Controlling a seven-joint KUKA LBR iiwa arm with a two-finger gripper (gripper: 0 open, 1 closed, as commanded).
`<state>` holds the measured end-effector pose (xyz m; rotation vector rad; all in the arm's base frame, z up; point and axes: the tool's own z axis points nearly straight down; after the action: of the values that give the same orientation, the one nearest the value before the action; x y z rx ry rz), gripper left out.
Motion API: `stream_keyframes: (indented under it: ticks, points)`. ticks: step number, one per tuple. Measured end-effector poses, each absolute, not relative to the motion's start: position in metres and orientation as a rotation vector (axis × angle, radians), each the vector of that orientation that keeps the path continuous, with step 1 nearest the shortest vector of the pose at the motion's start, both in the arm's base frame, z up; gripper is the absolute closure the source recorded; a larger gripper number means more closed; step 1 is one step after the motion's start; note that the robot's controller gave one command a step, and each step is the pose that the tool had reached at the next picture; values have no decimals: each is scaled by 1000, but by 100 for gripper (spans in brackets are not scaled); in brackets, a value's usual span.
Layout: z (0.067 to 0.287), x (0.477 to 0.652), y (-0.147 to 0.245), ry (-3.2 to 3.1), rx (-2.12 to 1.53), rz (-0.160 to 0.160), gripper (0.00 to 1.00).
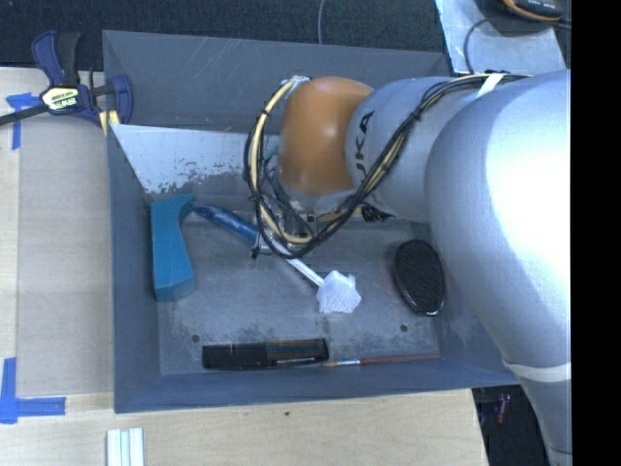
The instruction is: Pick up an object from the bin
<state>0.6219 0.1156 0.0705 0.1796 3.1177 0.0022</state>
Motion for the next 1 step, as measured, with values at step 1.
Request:
stream_keyframes:
  ticks: [1]
  points:
    - [174,618,99,3117,158,2,100]
